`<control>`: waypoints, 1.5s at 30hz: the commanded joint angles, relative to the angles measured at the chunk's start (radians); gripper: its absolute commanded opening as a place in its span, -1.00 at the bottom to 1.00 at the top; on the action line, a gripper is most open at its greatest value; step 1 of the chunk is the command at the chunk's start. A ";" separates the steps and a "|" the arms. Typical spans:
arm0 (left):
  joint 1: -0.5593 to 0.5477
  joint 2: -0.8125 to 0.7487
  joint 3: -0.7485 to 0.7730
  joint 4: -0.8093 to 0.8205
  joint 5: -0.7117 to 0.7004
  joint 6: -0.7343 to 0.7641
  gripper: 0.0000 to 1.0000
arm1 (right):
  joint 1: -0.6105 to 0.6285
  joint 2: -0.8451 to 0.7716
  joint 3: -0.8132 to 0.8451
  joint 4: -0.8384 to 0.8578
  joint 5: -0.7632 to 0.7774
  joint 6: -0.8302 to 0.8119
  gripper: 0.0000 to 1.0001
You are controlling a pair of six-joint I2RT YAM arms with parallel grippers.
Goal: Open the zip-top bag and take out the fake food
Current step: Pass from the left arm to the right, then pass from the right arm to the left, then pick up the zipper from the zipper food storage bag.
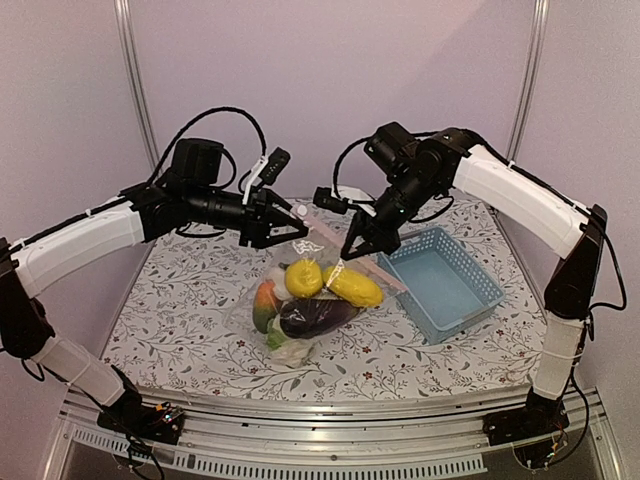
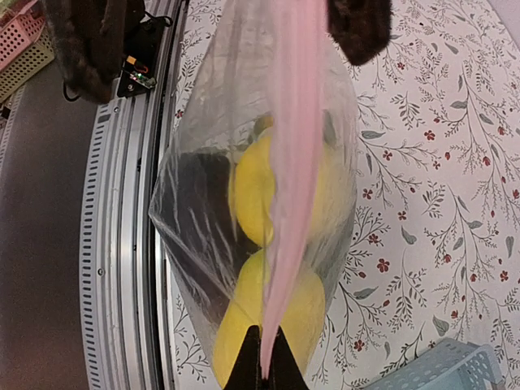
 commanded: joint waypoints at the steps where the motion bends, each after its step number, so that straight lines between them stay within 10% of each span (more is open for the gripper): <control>1: -0.005 -0.046 -0.062 0.002 -0.112 0.087 0.23 | -0.001 -0.054 0.030 -0.030 -0.026 -0.029 -1.00; 16: 0.044 0.012 -0.056 0.061 0.041 0.028 -0.84 | -0.002 -0.080 0.024 -0.044 -0.039 -0.036 -1.00; 18: 0.042 0.021 -0.057 0.065 0.052 0.023 -0.88 | -0.001 -0.087 0.023 -0.049 -0.036 -0.043 -1.00; 22: 0.039 0.021 -0.081 0.125 0.055 -0.016 -0.29 | -0.001 -0.092 0.023 -0.077 -0.068 -0.072 -1.00; 30: 0.034 0.036 -0.076 0.134 0.107 -0.020 -0.97 | -0.001 -0.092 0.025 -0.082 -0.076 -0.080 -1.00; 37: 0.024 0.037 -0.078 0.147 0.110 -0.036 -1.00 | 0.001 -0.075 0.089 0.026 -0.052 0.024 -0.20; 45: 0.019 0.039 -0.077 0.153 0.103 -0.068 -1.00 | 0.009 0.036 0.276 0.132 -0.004 0.173 -0.11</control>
